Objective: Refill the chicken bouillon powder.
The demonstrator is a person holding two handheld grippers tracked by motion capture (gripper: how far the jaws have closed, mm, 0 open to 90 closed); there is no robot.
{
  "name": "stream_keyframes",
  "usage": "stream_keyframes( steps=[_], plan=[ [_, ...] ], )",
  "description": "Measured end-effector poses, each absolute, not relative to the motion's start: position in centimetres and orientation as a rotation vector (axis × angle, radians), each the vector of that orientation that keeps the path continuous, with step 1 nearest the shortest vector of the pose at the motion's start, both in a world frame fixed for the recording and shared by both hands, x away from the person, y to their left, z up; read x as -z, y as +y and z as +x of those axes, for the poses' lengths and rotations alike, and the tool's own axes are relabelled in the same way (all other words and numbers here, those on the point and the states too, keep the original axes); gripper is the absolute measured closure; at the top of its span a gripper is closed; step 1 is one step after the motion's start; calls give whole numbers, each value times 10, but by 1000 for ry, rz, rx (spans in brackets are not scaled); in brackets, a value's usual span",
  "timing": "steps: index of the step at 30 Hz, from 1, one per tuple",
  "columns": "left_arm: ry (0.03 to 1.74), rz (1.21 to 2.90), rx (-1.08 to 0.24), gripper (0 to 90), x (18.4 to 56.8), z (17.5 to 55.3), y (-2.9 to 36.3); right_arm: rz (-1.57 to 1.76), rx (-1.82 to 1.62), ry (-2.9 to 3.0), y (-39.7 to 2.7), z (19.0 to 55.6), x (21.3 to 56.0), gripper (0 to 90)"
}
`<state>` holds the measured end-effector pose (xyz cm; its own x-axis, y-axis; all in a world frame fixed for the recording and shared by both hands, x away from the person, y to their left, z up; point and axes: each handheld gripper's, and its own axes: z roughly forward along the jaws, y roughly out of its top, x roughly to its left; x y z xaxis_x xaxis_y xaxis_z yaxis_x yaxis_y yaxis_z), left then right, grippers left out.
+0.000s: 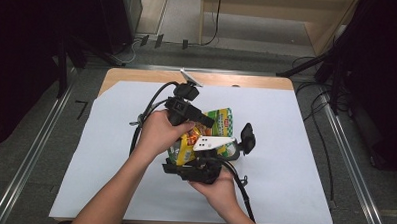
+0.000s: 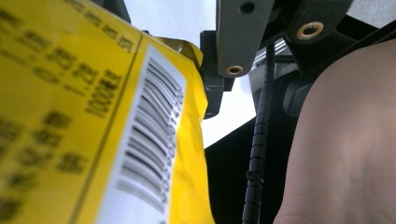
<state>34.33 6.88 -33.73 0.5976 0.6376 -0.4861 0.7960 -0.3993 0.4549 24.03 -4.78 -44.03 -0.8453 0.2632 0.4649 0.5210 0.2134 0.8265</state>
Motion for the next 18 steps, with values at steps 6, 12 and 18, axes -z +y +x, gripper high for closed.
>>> stream_keyframes(
  steps=[6,12,18],
  plan=[
    [1129,2164,308,799,338,344,68,-752,1682,-2251,-48,241,440,725],
    [1128,2167,312,801,338,345,68,-753,1677,-2257,-48,241,440,725],
    [1128,2171,306,801,338,346,67,-760,1680,-2259,-48,242,440,724]
  ],
)
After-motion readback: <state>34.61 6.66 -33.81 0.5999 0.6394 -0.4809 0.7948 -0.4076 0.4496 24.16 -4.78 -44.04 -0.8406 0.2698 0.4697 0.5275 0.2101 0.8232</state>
